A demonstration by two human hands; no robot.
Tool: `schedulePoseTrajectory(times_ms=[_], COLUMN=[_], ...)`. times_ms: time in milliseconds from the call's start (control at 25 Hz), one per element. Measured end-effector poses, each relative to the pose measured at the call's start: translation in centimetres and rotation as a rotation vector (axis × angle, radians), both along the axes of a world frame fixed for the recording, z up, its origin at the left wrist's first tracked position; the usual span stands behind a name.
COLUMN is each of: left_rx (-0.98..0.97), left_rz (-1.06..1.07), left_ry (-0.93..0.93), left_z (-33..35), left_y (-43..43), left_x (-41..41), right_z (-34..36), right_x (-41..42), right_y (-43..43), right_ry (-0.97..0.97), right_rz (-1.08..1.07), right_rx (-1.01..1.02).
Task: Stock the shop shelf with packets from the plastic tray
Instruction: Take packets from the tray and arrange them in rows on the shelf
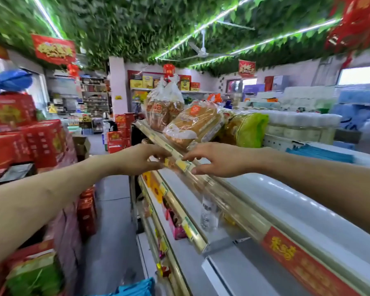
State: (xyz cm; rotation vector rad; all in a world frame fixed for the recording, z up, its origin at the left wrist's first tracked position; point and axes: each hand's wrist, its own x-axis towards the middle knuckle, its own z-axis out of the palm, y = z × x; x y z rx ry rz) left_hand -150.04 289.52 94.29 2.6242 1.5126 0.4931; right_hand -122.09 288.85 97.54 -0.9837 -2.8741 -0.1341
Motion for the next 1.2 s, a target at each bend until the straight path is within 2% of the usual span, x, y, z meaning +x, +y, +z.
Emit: schedulePoseTrajectory(times_ms=[200, 400, 560, 640, 840, 920, 1080, 1200], left_rx=[-0.146, -0.363, -0.54, -0.576, -0.461, -0.459, -0.559, -0.546], left_rz=[0.288, 0.496, 0.454, 0.392, 0.328, 0.298, 0.198, 0.153], left_ry=[0.082, -0.063, 0.032, 0.082, 0.215, 0.24, 0.094, 0.087], left_z=[-7.1, -20.1, -31.6, -35.3, -37.2, -37.3, -37.4, -38.1], left_y=[-8.9, -15.7, -20.1, -21.7, -22.4, -22.4, -22.6, -22.6], left_x=[-8.2, -12.3, -13.1, -13.7, -14.0, -14.0, -14.8, -15.1], right_z=[-5.8, -16.9, -29.3, -34.2, -39.6, -40.6, -41.2, -40.5], right_x=[-9.4, -15.9, -17.1, -16.6, -14.5, -14.1, -13.7, -14.2], right_y=[-1.1, -2.8, -5.7, -7.0, -8.1, -8.6, -9.1, -9.0], right_ry=[-0.169, -0.312, -0.439, -0.44, -0.175, -0.175, -0.247, -0.277], right_rz=[0.158, 0.135, 0.115, 0.127, 0.202, 0.24, 0.228, 0.222], right_rx=[-0.131, -0.282, -0.514, -0.534, -0.379, -0.358, -0.353, -0.37])
